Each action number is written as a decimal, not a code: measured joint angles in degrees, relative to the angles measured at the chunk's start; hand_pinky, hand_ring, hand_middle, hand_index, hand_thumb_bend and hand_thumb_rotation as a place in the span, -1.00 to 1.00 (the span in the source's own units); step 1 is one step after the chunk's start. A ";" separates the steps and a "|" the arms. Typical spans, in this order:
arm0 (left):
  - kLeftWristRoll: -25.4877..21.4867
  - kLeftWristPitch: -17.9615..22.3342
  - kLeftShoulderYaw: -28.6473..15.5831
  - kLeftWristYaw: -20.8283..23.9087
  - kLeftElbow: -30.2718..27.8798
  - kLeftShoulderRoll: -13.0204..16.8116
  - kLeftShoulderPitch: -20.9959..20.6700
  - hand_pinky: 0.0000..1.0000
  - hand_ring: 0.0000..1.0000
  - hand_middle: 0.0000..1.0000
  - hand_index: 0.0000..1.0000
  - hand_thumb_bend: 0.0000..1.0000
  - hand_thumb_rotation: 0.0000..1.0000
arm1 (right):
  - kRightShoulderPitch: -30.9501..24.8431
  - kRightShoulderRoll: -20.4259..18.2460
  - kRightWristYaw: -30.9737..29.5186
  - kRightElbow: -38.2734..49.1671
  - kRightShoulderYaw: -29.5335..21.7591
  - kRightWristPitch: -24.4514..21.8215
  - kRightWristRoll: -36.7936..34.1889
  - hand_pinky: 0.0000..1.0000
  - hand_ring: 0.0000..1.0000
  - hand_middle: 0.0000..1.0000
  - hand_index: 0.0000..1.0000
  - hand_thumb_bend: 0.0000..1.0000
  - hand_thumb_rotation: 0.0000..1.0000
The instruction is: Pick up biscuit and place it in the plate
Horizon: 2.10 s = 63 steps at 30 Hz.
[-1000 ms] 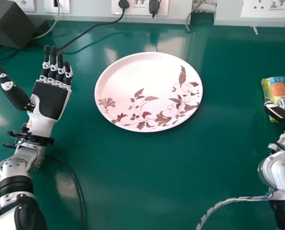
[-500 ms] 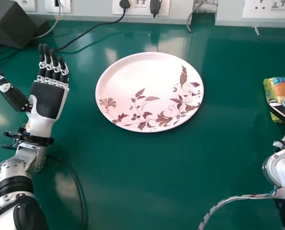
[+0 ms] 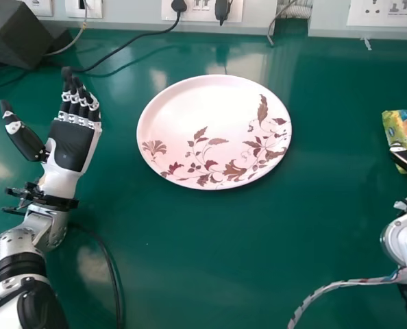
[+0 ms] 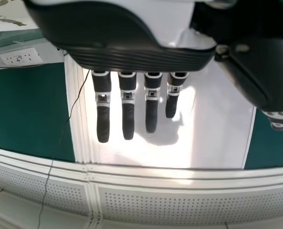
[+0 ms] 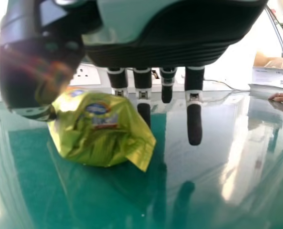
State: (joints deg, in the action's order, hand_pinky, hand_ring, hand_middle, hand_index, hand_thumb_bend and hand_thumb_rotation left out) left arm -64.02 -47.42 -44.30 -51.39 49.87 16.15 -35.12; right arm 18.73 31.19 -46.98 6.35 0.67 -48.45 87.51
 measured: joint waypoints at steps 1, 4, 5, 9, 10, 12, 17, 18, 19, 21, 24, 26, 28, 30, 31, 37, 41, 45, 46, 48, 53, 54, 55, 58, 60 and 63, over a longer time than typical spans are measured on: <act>-0.07 -0.14 0.00 0.36 0.03 0.00 0.01 0.19 0.53 0.72 0.87 1.00 0.07 | -0.04 0.01 -0.05 0.08 0.00 0.08 0.04 -0.28 -0.13 0.00 0.19 0.19 -0.96; -0.34 -0.80 -0.37 2.49 -0.14 -0.05 0.09 0.21 0.51 0.72 0.86 1.00 0.09 | -0.05 0.00 -1.36 0.63 0.00 0.20 0.92 -0.32 -0.18 -0.03 0.12 0.09 -1.00; -0.42 -0.92 -0.59 3.17 -0.34 -0.14 0.16 0.23 0.50 0.71 0.86 1.00 0.09 | -0.05 -0.02 -1.58 0.82 -0.01 0.20 1.01 -0.33 -0.19 -0.04 0.10 0.08 -1.00; -0.86 -0.19 -1.18 4.04 -1.39 -0.63 0.47 0.24 0.49 0.69 0.86 1.00 0.09 | -0.07 -0.24 -2.29 1.42 -0.04 0.19 1.53 -0.38 -0.22 -0.04 0.05 0.07 -1.00; -0.84 0.17 -1.18 4.16 -1.68 -0.78 0.53 0.24 0.49 0.68 0.85 1.00 0.10 | -0.07 -0.28 -2.51 1.50 -0.04 0.20 1.63 -0.38 -0.22 -0.04 0.04 0.07 -1.00; -0.84 0.91 -1.17 4.16 -2.31 -1.05 0.71 0.22 0.46 0.67 0.84 1.00 0.11 | -0.08 -0.40 -2.79 1.68 -0.05 0.20 1.85 -0.39 -0.23 -0.05 0.02 0.06 -1.00; -0.85 2.33 -1.17 4.15 -3.50 -1.70 1.04 0.19 0.45 0.68 0.85 1.00 0.10 | -0.20 -0.82 -2.91 2.12 -0.43 0.20 1.88 -0.46 -0.28 -0.05 -0.07 0.05 -1.00; -0.86 2.46 -1.17 4.17 -3.66 -1.83 1.07 0.18 0.45 0.68 0.85 1.00 0.10 | -0.32 -0.86 -2.90 2.31 -0.45 0.28 1.88 -0.47 -0.29 -0.06 -0.08 0.05 -1.00; -0.87 2.55 -1.18 4.30 -3.94 -1.98 1.13 0.19 0.45 0.69 0.85 1.00 0.11 | -0.46 -0.89 -2.93 2.55 -0.45 0.46 1.87 -0.49 -0.30 -0.06 -0.10 0.05 -1.00; -0.90 2.68 -1.18 4.90 -4.35 -2.22 1.24 0.19 0.47 0.70 0.86 1.00 0.12 | -0.80 -0.94 -3.03 3.14 -0.45 0.88 1.86 -0.51 -0.32 -0.06 -0.11 0.05 -1.00; -1.45 2.68 -1.31 7.24 -4.78 -2.59 1.36 0.15 0.49 0.75 0.92 1.00 0.15 | -0.90 -1.02 -4.07 3.66 -0.44 1.22 2.45 -0.57 -0.37 -0.06 -0.12 0.05 -1.00; -1.74 2.68 -1.37 8.31 -4.87 -2.66 1.42 0.22 0.52 0.75 0.90 1.00 0.12 | -0.90 -1.34 -4.60 4.07 -0.45 1.29 2.89 -0.57 -0.37 -0.06 -0.12 0.05 -1.00; -2.01 2.70 -1.38 8.91 -5.08 -2.76 1.52 0.26 0.51 0.73 0.89 1.00 0.09 | -0.90 -1.77 -4.70 4.43 -0.45 1.36 3.21 -0.57 -0.38 -0.06 -0.13 0.05 -1.00; -2.13 2.78 -1.39 9.65 -5.43 -2.97 1.62 0.29 0.50 0.72 0.90 1.00 0.08 | -0.90 -2.06 -4.72 4.73 -0.47 1.54 3.31 -0.58 -0.38 -0.06 -0.13 0.05 -1.00; -2.19 2.88 -1.39 9.98 -5.83 -3.11 1.74 0.30 0.51 0.72 0.91 1.00 0.08 | -0.91 -2.23 -4.94 5.12 -0.49 1.90 3.32 -0.58 -0.38 -0.06 -0.13 0.05 -1.00; -2.43 3.28 -1.39 11.34 -6.54 -3.47 1.97 0.33 0.54 0.74 0.92 1.00 0.07 | -0.90 -2.67 -5.96 6.45 -0.55 2.95 3.65 -0.60 -0.40 -0.06 -0.12 0.05 -1.00; -2.48 3.29 -1.40 11.38 -6.30 -3.39 1.92 0.36 0.52 0.73 0.92 1.00 0.06 | -0.84 -3.28 -6.74 6.81 -1.02 3.20 4.64 -0.64 -0.42 -0.06 -0.13 0.05 -1.00; -2.50 3.28 -1.40 11.39 -5.71 -3.25 1.70 0.39 0.57 0.74 0.90 1.00 0.04 | -0.81 -4.28 -7.27 7.80 -1.85 3.35 5.01 -0.65 -0.42 -0.06 -0.11 0.05 -1.00; -2.51 3.28 -1.42 11.39 -5.66 -3.25 1.66 0.39 0.58 0.74 0.90 1.00 0.04 | -0.78 -4.38 -7.27 8.02 -2.01 3.58 5.04 -0.65 -0.43 -0.06 -0.12 0.05 -1.00; -2.56 3.29 -1.52 11.39 -5.58 -3.27 1.61 0.36 0.58 0.73 0.89 1.00 0.04 | -0.74 -4.55 -7.28 8.38 -2.33 4.02 5.23 -0.66 -0.43 -0.06 -0.13 0.05 -1.00; -2.56 3.34 -1.76 11.35 -4.46 -3.21 0.91 0.27 0.58 0.77 0.90 1.00 0.06 | -0.74 -4.71 -8.35 10.09 -2.73 6.04 6.97 -0.66 -0.44 -0.06 -0.14 0.05 -1.00; -2.55 3.34 -1.77 11.34 -4.41 -3.21 0.85 0.26 0.56 0.76 0.90 1.00 0.05 | -0.74 -4.81 -8.45 10.45 -2.84 6.26 7.35 -0.66 -0.44 -0.06 -0.14 0.05 -1.00; -2.54 3.34 -1.77 11.34 -4.40 -3.21 0.82 0.24 0.55 0.75 0.90 1.00 0.05 | -0.73 -4.97 -8.60 10.82 -3.02 6.46 7.75 -0.66 -0.43 -0.06 -0.14 0.05 -1.00; -2.50 3.35 -1.77 10.55 -4.01 -3.09 0.67 0.22 0.54 0.71 0.88 1.00 0.05 | -0.67 -5.88 -9.23 11.63 -3.55 7.35 8.69 -0.66 -0.43 -0.06 -0.14 0.05 -1.00; -2.50 3.38 -1.77 10.28 -3.77 -3.02 0.58 0.23 0.54 0.69 0.88 1.00 0.04 | -0.67 -6.41 -9.36 12.39 -3.68 8.01 9.09 -0.66 -0.43 -0.06 -0.14 0.05 -1.00; -2.50 3.43 -1.78 10.26 -3.45 -2.93 0.46 0.26 0.55 0.68 0.87 1.00 0.03 | -0.50 -7.17 -9.36 13.34 -4.10 8.81 9.94 -0.66 -0.43 -0.06 -0.15 0.05 -1.00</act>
State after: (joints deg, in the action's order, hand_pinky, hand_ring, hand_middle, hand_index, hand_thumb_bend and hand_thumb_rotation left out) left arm -66.52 -43.99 -46.08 -41.13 46.41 13.22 -34.66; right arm 18.22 24.01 -56.34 19.69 -3.43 -39.64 97.45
